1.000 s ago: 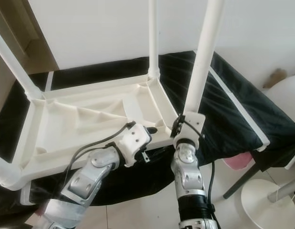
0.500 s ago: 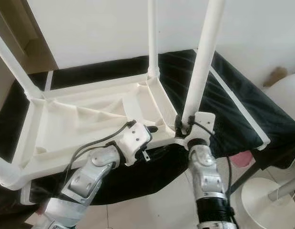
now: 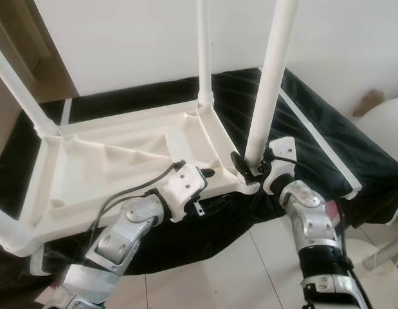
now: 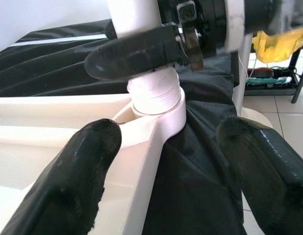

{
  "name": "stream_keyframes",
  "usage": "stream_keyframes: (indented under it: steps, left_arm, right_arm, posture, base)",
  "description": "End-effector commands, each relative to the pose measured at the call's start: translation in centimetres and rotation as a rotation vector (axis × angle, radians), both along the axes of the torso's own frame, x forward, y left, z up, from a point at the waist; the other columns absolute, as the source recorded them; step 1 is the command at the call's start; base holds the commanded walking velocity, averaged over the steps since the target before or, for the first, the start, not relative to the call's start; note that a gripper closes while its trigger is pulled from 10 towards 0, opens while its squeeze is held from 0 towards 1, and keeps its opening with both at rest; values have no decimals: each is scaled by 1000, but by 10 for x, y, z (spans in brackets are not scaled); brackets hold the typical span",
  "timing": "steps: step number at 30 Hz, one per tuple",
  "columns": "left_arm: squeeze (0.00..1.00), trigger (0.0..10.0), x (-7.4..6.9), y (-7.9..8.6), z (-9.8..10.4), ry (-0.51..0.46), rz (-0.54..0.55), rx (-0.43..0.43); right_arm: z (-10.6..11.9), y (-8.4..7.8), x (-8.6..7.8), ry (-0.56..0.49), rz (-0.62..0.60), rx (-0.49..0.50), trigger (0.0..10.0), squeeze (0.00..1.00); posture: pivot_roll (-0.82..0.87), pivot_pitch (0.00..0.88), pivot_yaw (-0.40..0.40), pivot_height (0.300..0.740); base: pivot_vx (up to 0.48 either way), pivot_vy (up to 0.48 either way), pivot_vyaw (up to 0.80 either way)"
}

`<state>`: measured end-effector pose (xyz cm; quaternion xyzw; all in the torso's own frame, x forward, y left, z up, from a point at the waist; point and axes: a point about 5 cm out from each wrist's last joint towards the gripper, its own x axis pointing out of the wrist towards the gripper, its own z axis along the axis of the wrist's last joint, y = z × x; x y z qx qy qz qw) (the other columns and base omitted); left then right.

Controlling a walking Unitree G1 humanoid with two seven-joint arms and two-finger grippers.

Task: Building children table

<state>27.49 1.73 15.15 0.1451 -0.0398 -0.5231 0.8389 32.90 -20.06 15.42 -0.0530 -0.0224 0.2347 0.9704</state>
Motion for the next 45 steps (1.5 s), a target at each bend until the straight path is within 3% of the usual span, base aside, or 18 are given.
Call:
stream_keyframes:
  steps: [1,5,6,7,20,21,25,26,33,40,45]
  left_arm:
    - [0,10000,4,2,0,-14,48,1]
    - [0,10000,4,3,1,-16,54,0]
    - [0,10000,4,3,1,-17,59,-1]
    - [0,10000,4,4,0,-17,63,-2]
    - [0,10000,4,3,1,-19,55,-6]
    - [0,10000,3,2,1,-19,52,-6]
    - [0,10000,3,1,1,-19,49,-6]
    - [0,10000,1,1,2,-15,42,-15]
    - [0,10000,0,0,5,-11,38,-32]
    - [0,10000,-2,0,5,-5,27,-37]
    - [0,10000,-3,1,4,-2,24,-33]
  right_arm:
    - [-5,3,1,18,33,-24,10000,0]
    - [-9,2,4,40,75,-73,10000,0]
    - [-13,1,5,56,91,-88,2627,0]
    - [-17,0,4,75,103,-100,0,0]
    - [-33,-9,0,130,97,-92,0,0]
    - [-35,-9,-1,139,93,-81,4039,0]
    - [-37,-9,-2,146,92,-70,4039,0]
    - [-42,-10,-5,164,39,-69,10000,0]
    - [-48,-13,-9,180,-126,-81,10000,0]
    - [-53,-12,-10,225,-392,37,10000,0]
    - [-53,3,-17,231,-508,80,10000,0]
  posture:
    - [-51,0,51,740]
    - [-43,0,45,740]
    - [-34,0,38,740]
    - [-31,0,37,740]
    - [-41,0,45,740]
    - [-43,0,47,740]
    - [-43,0,47,740]
    - [-43,0,46,740]
    - [-45,0,45,740]
    - [-55,0,51,740]
    - [-55,0,51,740]
  base:
    - [0,0,0]
    - [0,0,0]
    - [0,0,0]
    - [0,0,0]
    - [0,0,0]
    - [0,0,0]
    - [0,0,0]
    - [0,0,0]
    - [0,0,0]
    - [0,0,0]
    - [0,0,0]
